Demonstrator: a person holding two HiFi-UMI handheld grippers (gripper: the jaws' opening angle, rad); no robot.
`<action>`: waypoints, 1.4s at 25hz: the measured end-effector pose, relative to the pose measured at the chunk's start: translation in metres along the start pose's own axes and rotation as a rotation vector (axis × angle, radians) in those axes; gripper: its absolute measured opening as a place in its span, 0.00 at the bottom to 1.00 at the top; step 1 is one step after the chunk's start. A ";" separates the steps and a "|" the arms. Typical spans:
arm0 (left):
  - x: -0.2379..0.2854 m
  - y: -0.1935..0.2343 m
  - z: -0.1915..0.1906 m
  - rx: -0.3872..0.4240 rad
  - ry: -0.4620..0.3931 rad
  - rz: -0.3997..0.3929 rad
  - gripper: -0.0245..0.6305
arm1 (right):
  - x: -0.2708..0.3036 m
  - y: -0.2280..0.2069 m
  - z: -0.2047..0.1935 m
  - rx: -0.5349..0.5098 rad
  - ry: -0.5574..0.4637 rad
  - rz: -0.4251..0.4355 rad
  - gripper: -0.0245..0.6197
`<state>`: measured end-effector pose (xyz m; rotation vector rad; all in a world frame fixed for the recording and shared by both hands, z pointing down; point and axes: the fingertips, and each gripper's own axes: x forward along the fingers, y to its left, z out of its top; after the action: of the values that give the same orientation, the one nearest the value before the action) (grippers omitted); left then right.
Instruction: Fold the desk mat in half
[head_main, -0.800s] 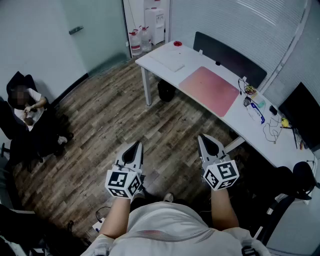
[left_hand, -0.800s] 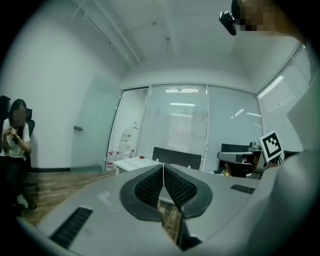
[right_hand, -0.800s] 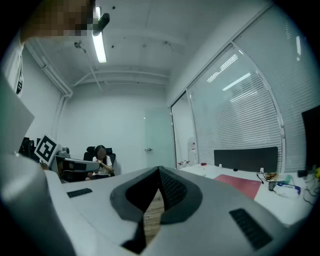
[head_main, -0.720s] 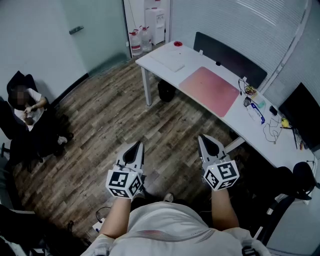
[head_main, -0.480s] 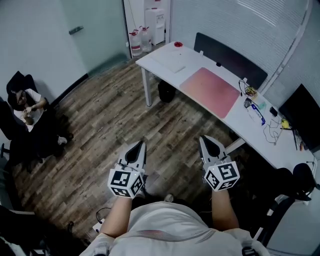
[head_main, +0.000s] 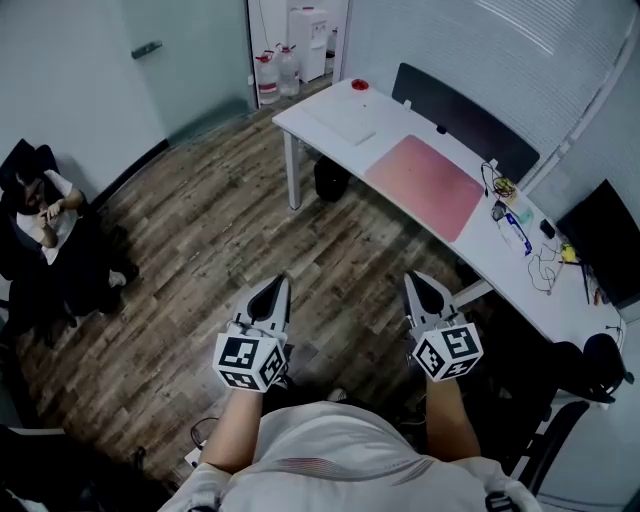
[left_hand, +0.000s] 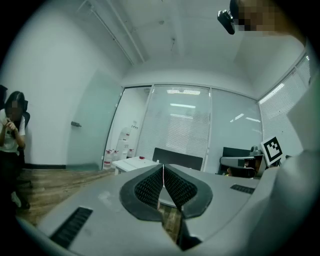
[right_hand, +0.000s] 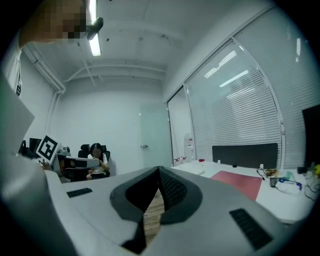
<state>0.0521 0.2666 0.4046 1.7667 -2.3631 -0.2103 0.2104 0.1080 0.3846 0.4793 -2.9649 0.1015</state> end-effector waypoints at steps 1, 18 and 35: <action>0.002 0.009 0.001 -0.009 0.002 -0.003 0.06 | 0.008 0.003 0.001 0.000 0.006 -0.005 0.12; 0.063 0.149 0.024 -0.024 0.067 -0.202 0.06 | 0.141 0.066 0.001 -0.015 0.084 -0.167 0.12; 0.194 0.160 0.028 -0.013 0.097 -0.221 0.06 | 0.237 -0.027 -0.004 0.025 0.102 -0.143 0.12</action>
<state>-0.1572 0.1254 0.4252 1.9839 -2.0948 -0.1661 -0.0031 0.0100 0.4237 0.6663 -2.8233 0.1435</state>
